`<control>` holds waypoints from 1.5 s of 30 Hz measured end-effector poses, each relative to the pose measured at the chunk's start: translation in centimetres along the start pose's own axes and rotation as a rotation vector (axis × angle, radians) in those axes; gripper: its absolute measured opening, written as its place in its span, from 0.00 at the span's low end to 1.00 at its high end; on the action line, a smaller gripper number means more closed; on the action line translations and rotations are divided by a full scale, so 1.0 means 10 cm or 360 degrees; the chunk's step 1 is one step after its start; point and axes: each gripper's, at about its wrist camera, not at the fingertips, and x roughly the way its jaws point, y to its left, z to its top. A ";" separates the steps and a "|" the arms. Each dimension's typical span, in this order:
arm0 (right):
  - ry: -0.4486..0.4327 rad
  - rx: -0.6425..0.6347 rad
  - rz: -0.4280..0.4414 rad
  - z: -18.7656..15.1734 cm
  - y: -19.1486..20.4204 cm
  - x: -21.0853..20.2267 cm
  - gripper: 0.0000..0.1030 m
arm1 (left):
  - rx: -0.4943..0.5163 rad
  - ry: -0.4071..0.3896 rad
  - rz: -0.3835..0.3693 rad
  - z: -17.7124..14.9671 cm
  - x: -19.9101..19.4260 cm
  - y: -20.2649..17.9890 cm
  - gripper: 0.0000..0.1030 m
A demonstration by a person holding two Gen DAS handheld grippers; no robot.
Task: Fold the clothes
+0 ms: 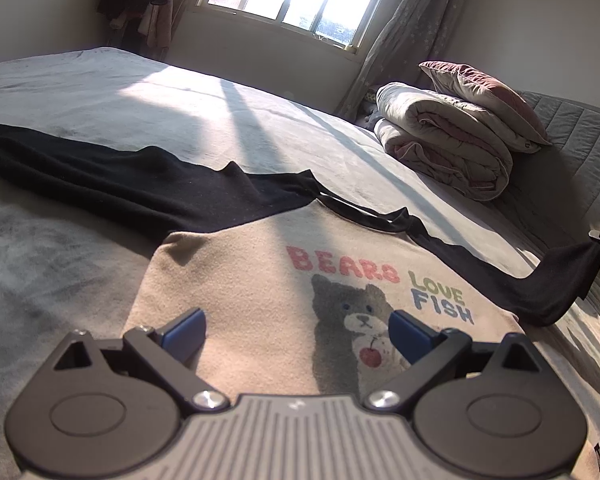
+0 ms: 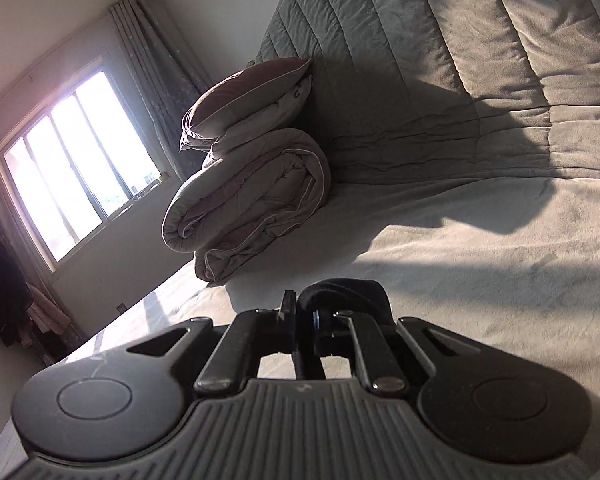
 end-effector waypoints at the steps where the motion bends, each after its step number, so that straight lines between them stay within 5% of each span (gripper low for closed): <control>1: -0.0001 -0.0025 0.0029 0.00 0.10 -0.03 0.10 | -0.0006 0.0001 0.0011 0.01 -0.01 -0.01 0.95; 12: 0.0076 -0.0276 0.0282 -0.31 1.09 -0.28 0.10 | -0.0117 0.0083 0.0204 0.26 -0.15 0.13 0.95; 26: 0.0323 -0.0520 0.0463 -1.33 1.90 -0.34 0.10 | -0.0116 0.0141 0.0280 0.44 -0.29 0.31 0.95; 37: 0.0605 -0.0842 0.0500 -2.34 2.06 -0.40 0.10 | -0.0136 0.0175 0.0288 0.49 -0.31 0.46 0.95; 45: 0.0805 -0.0555 0.0471 -2.43 1.88 -0.37 0.18 | -0.0153 0.0231 0.0245 0.46 -0.28 0.47 0.95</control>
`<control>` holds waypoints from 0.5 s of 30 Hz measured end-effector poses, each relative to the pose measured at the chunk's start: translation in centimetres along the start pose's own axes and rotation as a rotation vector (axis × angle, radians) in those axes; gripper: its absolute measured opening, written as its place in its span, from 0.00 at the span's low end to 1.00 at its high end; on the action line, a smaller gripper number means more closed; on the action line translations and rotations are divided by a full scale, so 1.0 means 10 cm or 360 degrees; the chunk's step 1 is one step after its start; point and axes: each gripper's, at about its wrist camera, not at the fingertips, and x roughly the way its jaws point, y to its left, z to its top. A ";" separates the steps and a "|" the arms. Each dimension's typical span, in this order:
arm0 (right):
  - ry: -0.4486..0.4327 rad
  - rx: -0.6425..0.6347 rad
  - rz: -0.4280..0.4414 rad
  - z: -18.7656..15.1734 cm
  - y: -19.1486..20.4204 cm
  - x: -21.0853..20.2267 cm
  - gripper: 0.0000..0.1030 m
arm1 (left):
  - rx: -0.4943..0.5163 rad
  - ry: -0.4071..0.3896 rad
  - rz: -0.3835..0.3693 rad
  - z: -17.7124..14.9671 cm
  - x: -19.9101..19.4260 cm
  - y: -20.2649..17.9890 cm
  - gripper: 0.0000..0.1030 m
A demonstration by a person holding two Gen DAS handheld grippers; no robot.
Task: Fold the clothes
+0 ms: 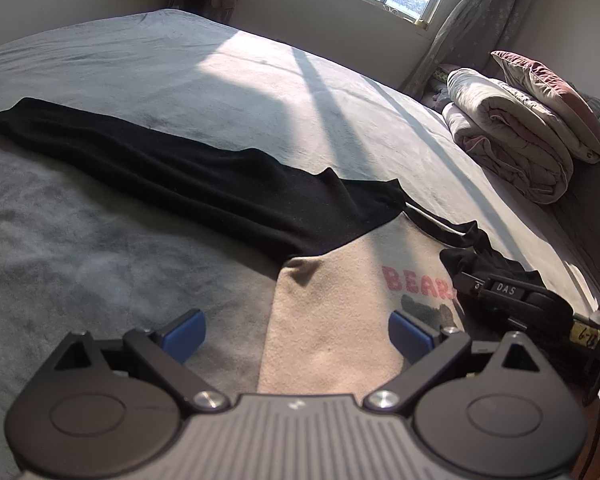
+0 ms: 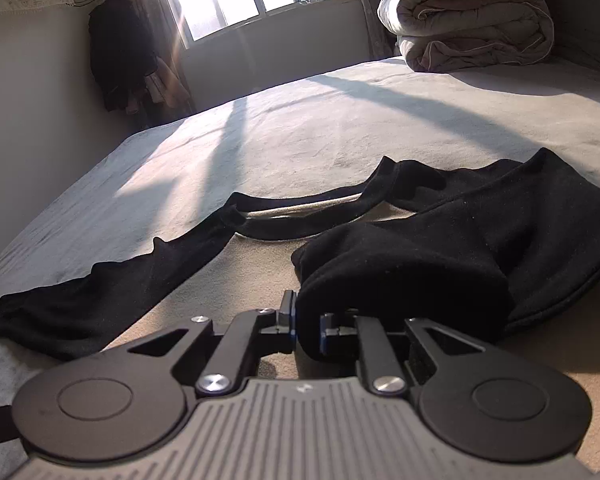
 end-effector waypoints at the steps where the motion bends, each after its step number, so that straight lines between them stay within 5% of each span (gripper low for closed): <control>1: 0.0015 0.0078 0.0030 0.02 -0.03 -0.01 0.20 | -0.0001 0.0011 -0.0008 0.00 0.01 0.00 0.95; 4: -0.0004 0.0313 0.0109 0.08 -0.15 -0.03 0.51 | 0.0012 0.0015 -0.0004 0.00 0.00 0.01 0.95; 5: -0.0024 0.0387 0.0132 0.10 -0.18 -0.04 0.54 | 0.0016 0.0008 -0.0003 0.00 -0.02 0.02 0.95; 11: -0.0156 0.0565 0.0206 0.10 -0.34 -0.01 0.54 | 0.0069 -0.0019 0.0014 0.01 -0.03 0.03 0.95; 15: -0.0106 0.0709 0.0308 0.11 -0.48 0.00 0.57 | 0.0200 -0.0042 0.0058 0.02 0.01 -0.05 0.95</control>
